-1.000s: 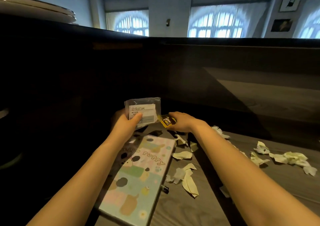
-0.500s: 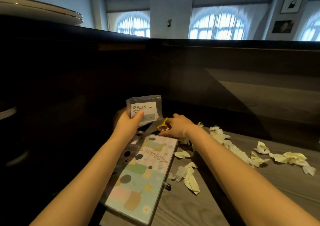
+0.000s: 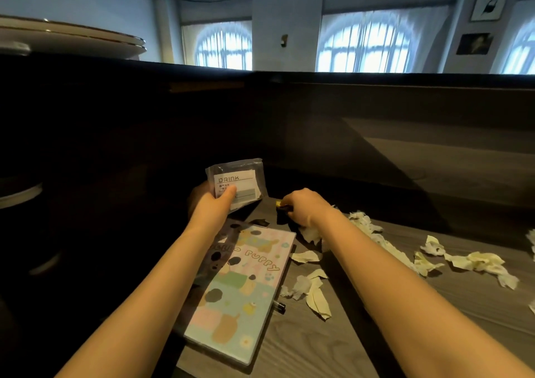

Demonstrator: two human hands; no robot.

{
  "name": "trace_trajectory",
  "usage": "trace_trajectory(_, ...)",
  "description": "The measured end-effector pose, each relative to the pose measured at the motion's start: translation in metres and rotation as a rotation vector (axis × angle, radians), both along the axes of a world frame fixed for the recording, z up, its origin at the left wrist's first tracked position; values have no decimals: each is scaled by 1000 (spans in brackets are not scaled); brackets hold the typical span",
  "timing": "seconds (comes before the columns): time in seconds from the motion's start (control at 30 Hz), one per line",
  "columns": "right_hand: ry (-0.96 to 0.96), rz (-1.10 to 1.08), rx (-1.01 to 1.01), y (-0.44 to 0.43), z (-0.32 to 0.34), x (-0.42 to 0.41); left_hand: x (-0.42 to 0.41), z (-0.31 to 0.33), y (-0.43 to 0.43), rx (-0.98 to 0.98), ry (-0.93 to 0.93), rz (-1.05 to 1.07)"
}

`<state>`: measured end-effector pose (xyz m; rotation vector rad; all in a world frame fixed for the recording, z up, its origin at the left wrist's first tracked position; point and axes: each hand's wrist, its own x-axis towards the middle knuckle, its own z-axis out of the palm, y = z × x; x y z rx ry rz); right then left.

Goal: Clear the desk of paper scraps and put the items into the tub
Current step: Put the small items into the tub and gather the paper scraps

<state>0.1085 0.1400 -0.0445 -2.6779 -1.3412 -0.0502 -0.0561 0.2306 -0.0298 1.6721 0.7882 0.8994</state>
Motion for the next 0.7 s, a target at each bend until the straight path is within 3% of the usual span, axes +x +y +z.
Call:
trace_trajectory(0.13,-38,-13,283,-30,14,-2,1,10,-9,35,-37,24)
trace_trajectory(0.3,81,-23,569,-77,32,-13,1,22,-32,111,-65,38)
trace_trajectory(0.5,140,-56,701,-148,48,-40,-5,31,-84,167,-102,-79)
trace_trajectory(0.7,54,-123,668,-222,58,-58,-6,32,-142,207,-88,-163)
